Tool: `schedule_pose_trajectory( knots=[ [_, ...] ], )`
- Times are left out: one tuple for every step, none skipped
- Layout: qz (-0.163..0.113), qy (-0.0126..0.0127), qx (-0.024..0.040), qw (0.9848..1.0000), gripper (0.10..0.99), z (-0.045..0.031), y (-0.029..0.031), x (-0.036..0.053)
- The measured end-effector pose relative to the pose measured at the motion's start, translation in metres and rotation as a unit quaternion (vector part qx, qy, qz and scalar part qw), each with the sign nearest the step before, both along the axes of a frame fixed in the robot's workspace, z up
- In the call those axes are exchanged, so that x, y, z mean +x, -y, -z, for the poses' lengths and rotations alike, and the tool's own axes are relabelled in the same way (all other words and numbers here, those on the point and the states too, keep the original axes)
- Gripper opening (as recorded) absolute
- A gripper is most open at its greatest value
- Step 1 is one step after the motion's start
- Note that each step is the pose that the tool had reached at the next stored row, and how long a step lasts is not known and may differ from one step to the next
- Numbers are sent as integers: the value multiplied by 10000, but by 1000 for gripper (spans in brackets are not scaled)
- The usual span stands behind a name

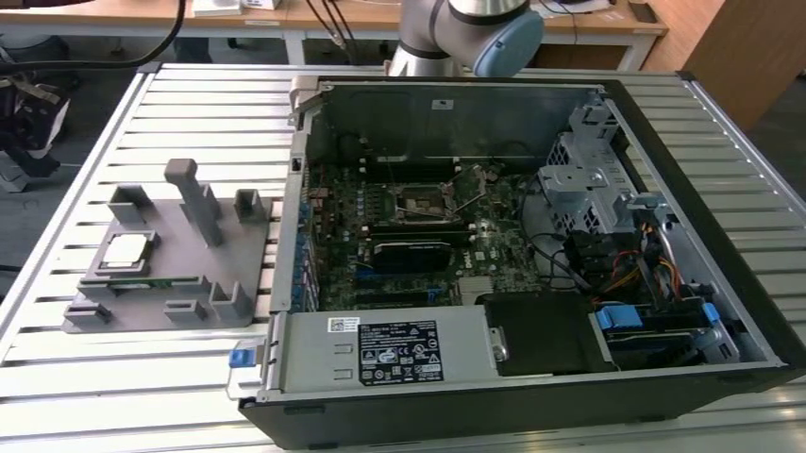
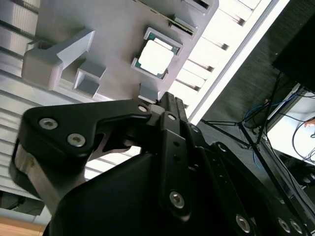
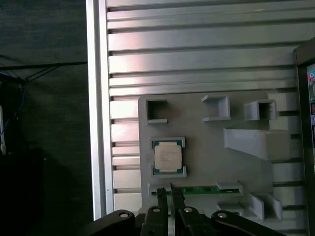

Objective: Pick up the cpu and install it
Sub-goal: 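Pick up the cpu and move it towards the insertion slot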

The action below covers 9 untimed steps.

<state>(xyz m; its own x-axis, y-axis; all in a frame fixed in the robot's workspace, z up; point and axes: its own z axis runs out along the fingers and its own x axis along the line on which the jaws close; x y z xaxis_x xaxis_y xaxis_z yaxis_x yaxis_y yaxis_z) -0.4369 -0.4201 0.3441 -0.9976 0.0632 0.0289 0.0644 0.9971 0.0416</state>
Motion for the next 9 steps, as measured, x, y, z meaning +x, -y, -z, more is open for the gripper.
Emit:
schedule_pose_trajectory(
  knots=[
    [-4, 0, -1, 10000, 165, 13, 4, 0],
    [-16, 2, -1, 10000, 231, 24, 5, -1],
    [-46, 7, -1, 10000, 231, 34, 5, 0],
    [-87, 13, -1, 10000, 290, 42, 6, 0],
    [-140, 19, -1, 9999, 349, 52, 6, 0],
    [-200, 23, -1, 9998, 408, 64, 6, 0],
    [-261, 28, -1, 9997, 408, 78, 5, 0],
    [-327, 30, -1, 9995, 467, 94, 3, 0],
    [-405, 32, -1, 9992, 525, 110, 2, 0]
  ],
)
